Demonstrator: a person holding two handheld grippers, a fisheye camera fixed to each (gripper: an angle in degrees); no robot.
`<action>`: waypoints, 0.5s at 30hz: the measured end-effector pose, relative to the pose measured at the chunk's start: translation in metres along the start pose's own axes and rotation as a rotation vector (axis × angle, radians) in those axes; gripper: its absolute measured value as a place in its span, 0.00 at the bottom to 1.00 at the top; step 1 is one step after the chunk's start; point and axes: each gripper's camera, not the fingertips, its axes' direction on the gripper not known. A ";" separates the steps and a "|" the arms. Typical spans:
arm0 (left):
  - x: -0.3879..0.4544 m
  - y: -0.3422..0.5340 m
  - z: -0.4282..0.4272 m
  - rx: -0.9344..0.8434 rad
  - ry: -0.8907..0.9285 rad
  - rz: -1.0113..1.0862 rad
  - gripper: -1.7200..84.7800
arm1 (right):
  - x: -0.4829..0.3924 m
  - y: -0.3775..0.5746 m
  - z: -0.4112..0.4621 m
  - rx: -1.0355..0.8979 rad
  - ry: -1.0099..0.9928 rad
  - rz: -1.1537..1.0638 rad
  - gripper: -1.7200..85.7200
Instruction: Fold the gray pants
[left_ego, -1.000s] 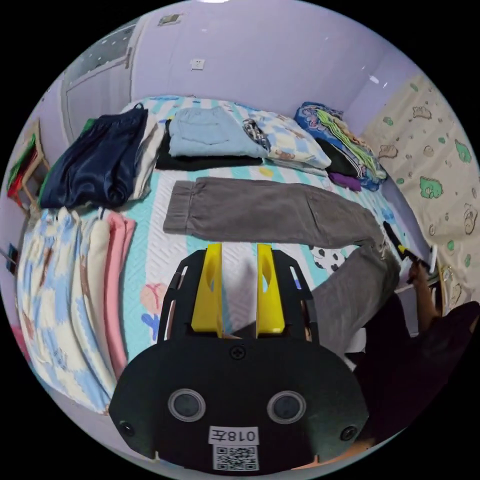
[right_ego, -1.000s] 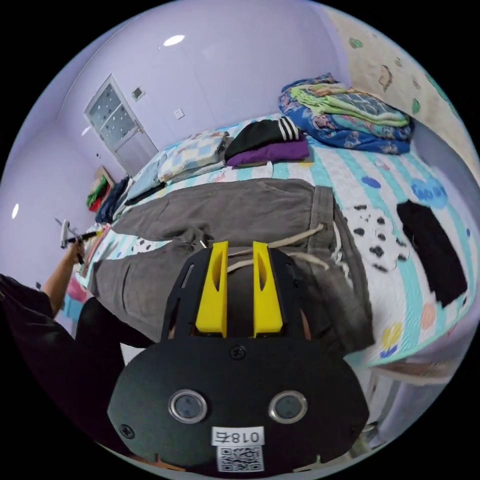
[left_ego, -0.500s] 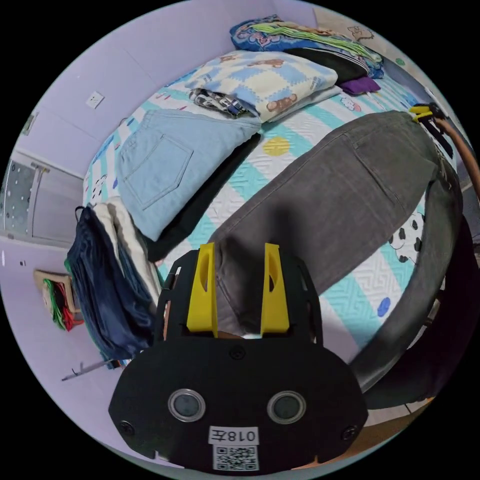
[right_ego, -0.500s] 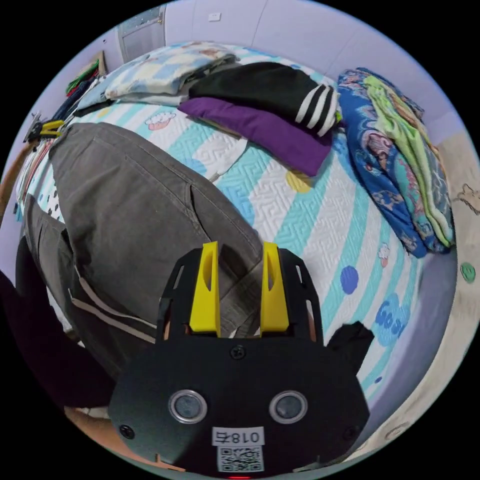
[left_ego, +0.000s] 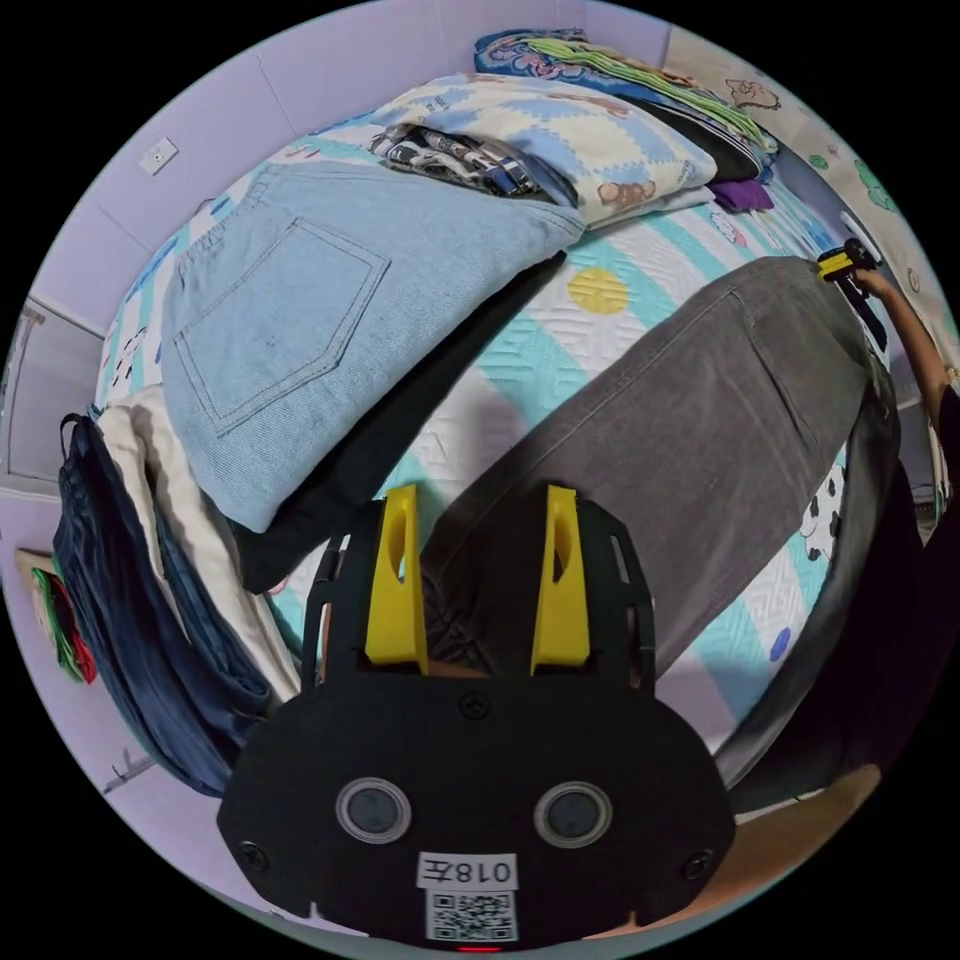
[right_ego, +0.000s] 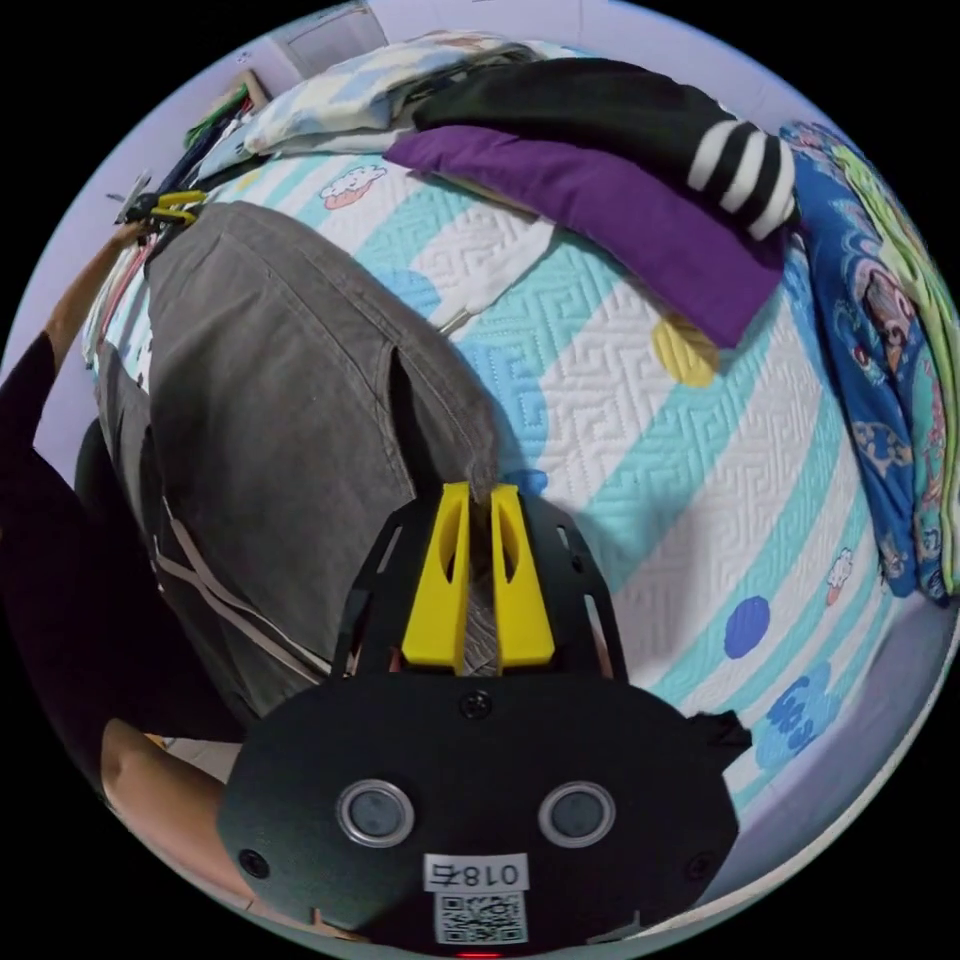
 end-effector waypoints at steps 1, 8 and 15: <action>0.001 -0.001 -0.002 -0.007 0.004 0.000 0.22 | -0.005 -0.001 0.001 -0.012 0.025 -0.011 0.05; 0.044 0.007 -0.044 -0.092 -0.059 0.037 0.11 | -0.032 0.005 0.005 -0.036 0.139 -0.037 0.03; 0.104 0.066 -0.136 0.045 -0.296 0.004 0.01 | -0.064 0.045 -0.012 0.097 0.227 -0.006 0.02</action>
